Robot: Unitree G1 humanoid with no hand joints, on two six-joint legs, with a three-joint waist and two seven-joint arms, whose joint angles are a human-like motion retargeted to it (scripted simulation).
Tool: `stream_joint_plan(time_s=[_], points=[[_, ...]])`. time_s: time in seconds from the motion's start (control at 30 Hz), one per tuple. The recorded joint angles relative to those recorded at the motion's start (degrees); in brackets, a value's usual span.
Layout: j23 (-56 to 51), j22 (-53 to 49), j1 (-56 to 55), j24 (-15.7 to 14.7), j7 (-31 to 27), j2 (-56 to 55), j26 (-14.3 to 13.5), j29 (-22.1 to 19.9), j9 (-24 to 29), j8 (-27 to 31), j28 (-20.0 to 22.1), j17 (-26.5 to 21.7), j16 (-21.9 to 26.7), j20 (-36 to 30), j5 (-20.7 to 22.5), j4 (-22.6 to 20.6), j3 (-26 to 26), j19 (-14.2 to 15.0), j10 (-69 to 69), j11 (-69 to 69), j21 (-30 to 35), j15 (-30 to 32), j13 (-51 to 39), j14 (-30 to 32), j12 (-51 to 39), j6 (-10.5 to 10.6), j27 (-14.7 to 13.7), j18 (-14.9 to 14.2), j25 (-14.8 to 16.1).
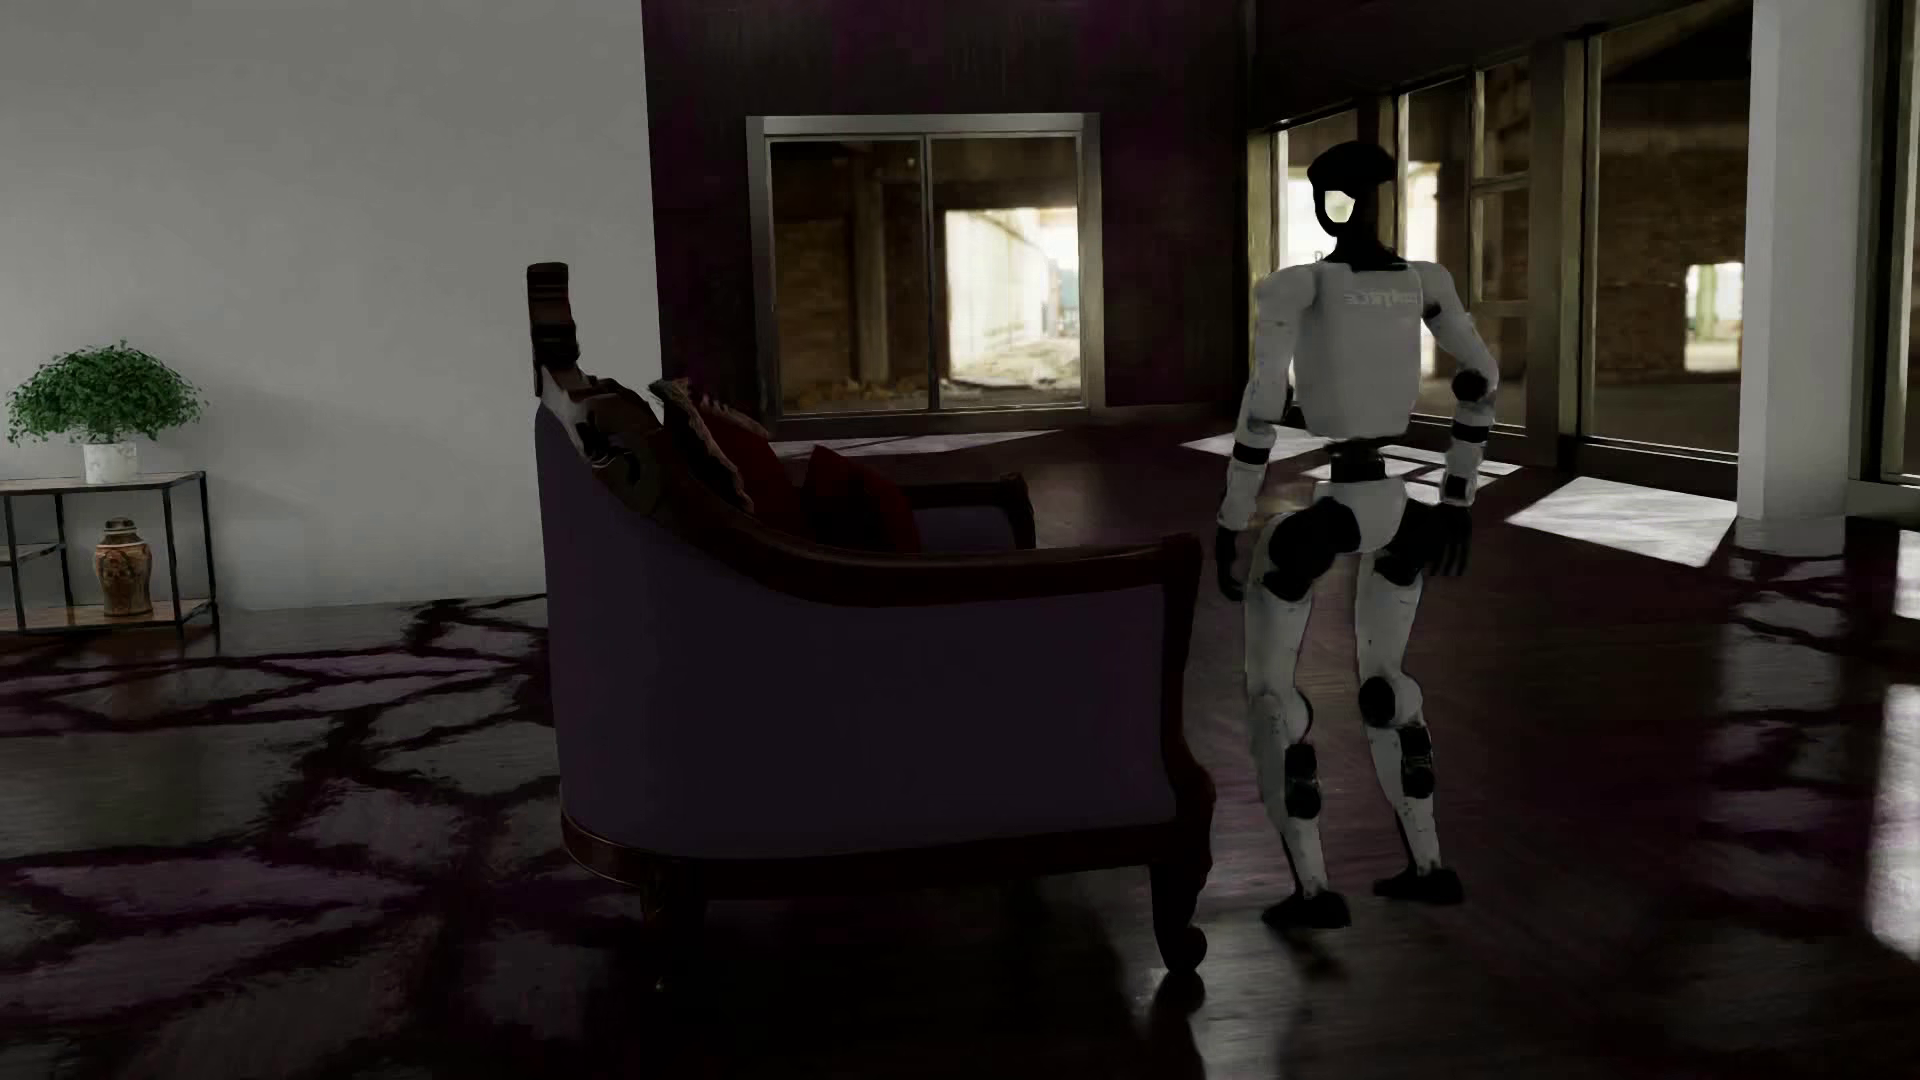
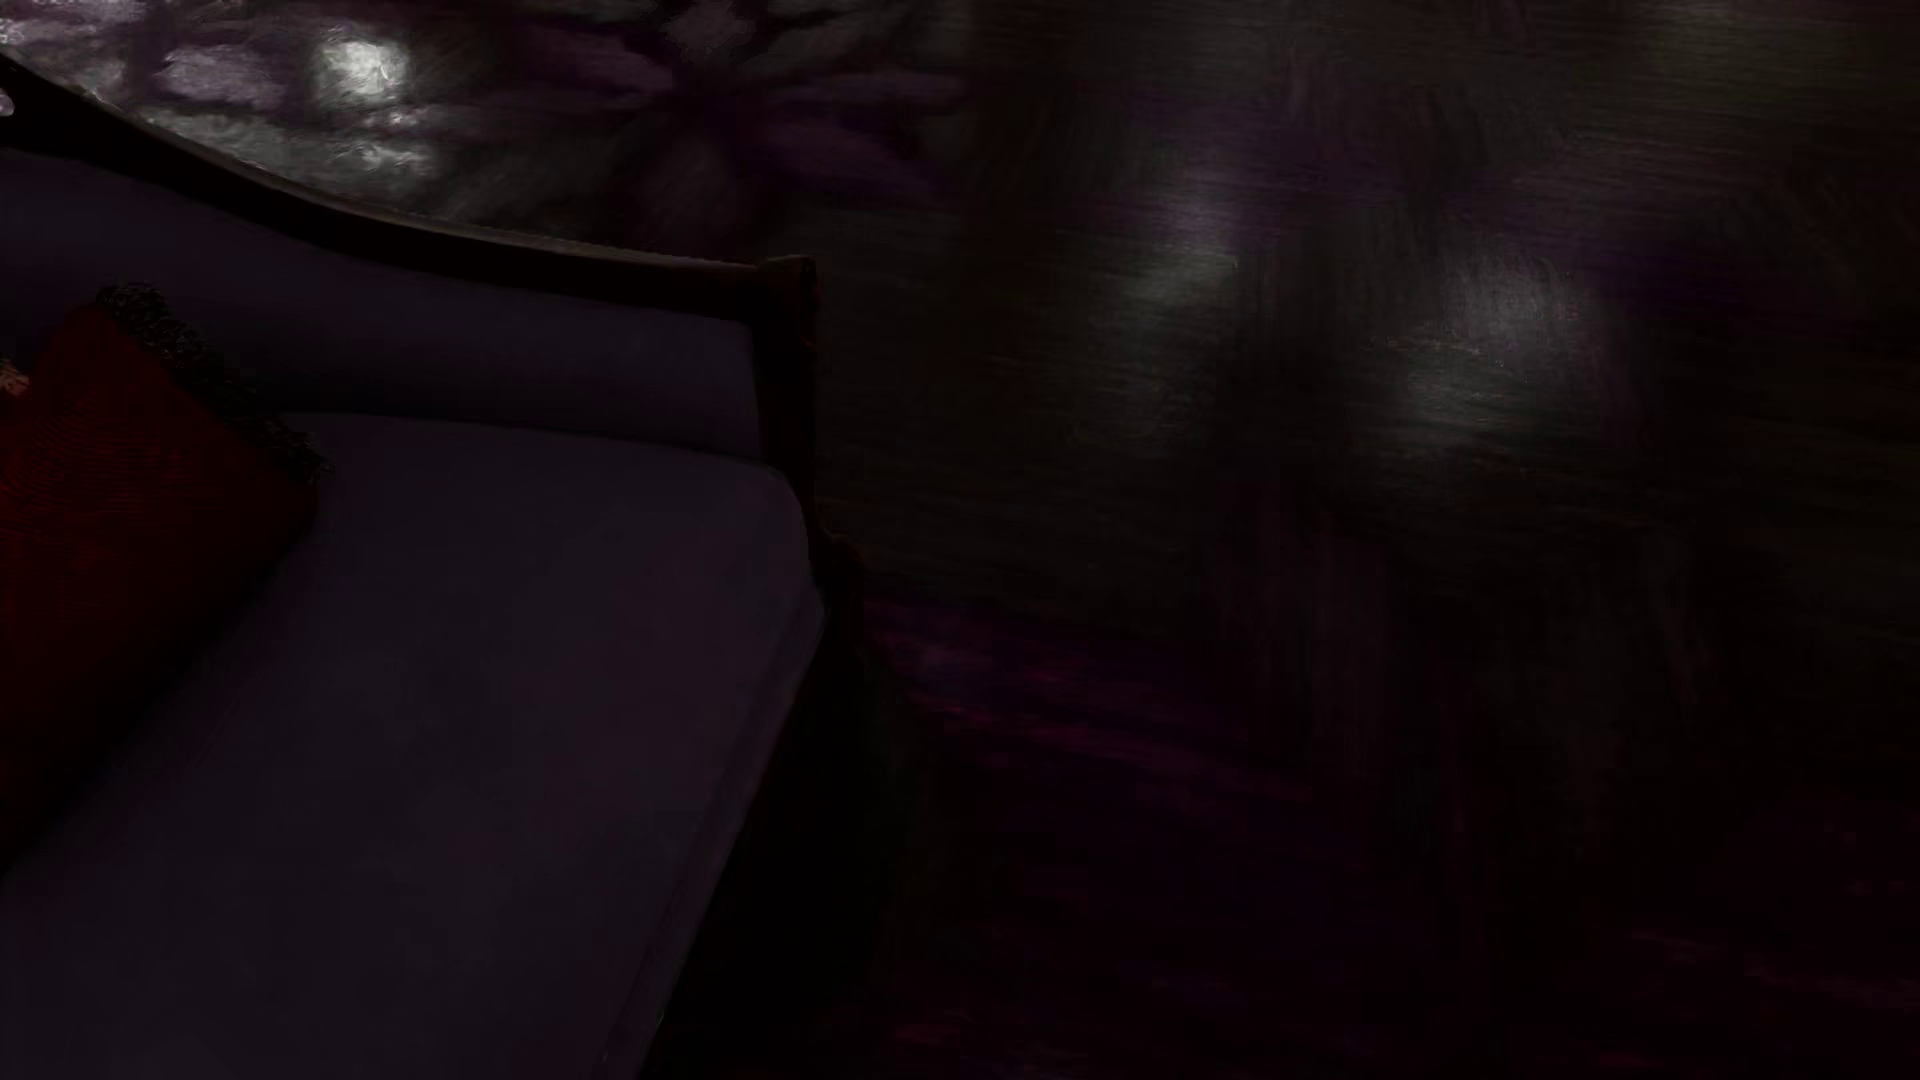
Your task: Avoid the dark armchair
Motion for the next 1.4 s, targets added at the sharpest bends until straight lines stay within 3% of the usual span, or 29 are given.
stream_joint_plan(time_s=[0.23, 0.43, 0.7, 0.8, 0.9, 1.0, 1.07, 1.23, 1.33, 1.4], points=[[-2.13, 2.88, 4.51, 0.0, 0.0, 0.6, 0.0, 0.0, -0.78, 0.0, 0.0, 2.12, -0.2, -6.42, 0.75, 1.23, 0.0, 0.0, -3.88, -1.04, -1.54, -1.9, -2.8, -2.77, 0.13, 0.31, 0.0, 0.0, 0.0], [-6.75, 3.51, 5.78, 0.0, 0.0, -0.19, 0.0, 0.0, -0.8, 0.0, 0.0, 4.06, 0.72, -3.95, 0.79, 1.29, -1.2, 0.0, -4.45, -0.55, 0.78, -2.5, -2.01, -4.65, -1.26, 0.64, 0.0, 0.0, 0.0], [-1.49, 0.87, 6.61, 0.0, 0.0, -1.56, 0.0, 0.0, -1.64, 0.0, 0.0, 3.47, 1.22, -0.9, 2.55, 2.26, -4.05, 0.0, -3.42, 1.94, 1.76, -4.41, -0.26, -8.78, -1.53, 0.93, 0.0, 0.0, 0.0], [0.69, 0.68, 0.94, 0.0, 0.0, -0.24, 0.0, 0.0, -1.07, 0.0, 0.0, 3.2, 1.41, 1.05, 3.92, 4.01, -4.28, 0.0, 5.8, 1.69, 2.07, -6.43, 0.16, -7.07, -1.58, 1.02, 0.0, 0.0, 0.0], [2.09, 0.27, -10.97, 0.0, 0.0, 2.81, 0.0, 0.0, 0.49, 0.0, 0.0, 2.78, 1.34, 3.1, 4.25, 5.96, -2.25, 0.0, 26.53, 0.47, 3.07, -8.87, 0.34, 1.58, -2.02, 0.29, 0.0, 0.0, 0.0], [1.7, -1.54, -20.71, 0.0, 0.0, 6.36, 0.0, 0.0, 1.7, 0.0, 0.0, 1.9, 1.27, 4.62, 3.13, 4.72, 1.83, 0.0, 44.39, 0.08, 3.29, -10.69, 0.84, -5.48, -1.08, -1.63, 0.0, 0.0, 0.0], [1.63, -1.87, -25.44, 0.0, 0.0, 8.07, 0.0, 0.0, 2.19, 0.0, 0.0, 1.42, 1.19, 4.76, 2.08, 3.19, 4.41, 0.0, 47.94, 0.56, 3.04, -11.76, 0.8, -6.57, -0.08, -2.79, 0.0, 0.0, 0.0], [1.83, 2.28, -30.87, 0.0, 0.0, 12.81, 0.0, 0.0, 3.14, 0.0, 0.0, 0.81, 0.87, 1.81, 0.07, 0.71, 8.75, 0.0, 32.82, 0.8, 2.82, -13.49, -1.63, 1.94, 1.86, -3.58, 0.0, 0.0, 0.0], [1.23, 4.68, -27.33, 0.0, 0.0, 15.83, 0.0, 0.0, 3.12, 0.0, 0.0, 1.4, 0.98, -0.42, -0.39, 1.08, 10.85, 0.0, 14.58, 0.43, 3.57, -13.04, -3.08, 8.23, 2.95, -2.97, 0.0, 0.0, 0.0], [-0.22, 5.08, -22.67, 0.0, 0.0, 16.91, 0.0, 0.0, 2.19, 0.0, 0.0, 2.17, 1.17, -0.71, -0.49, 1.94, 12.32, 0.0, 2.43, 0.76, 4.37, -12.42, -3.42, 8.13, 3.99, -2.58, 0.0, 0.0, 0.0]])
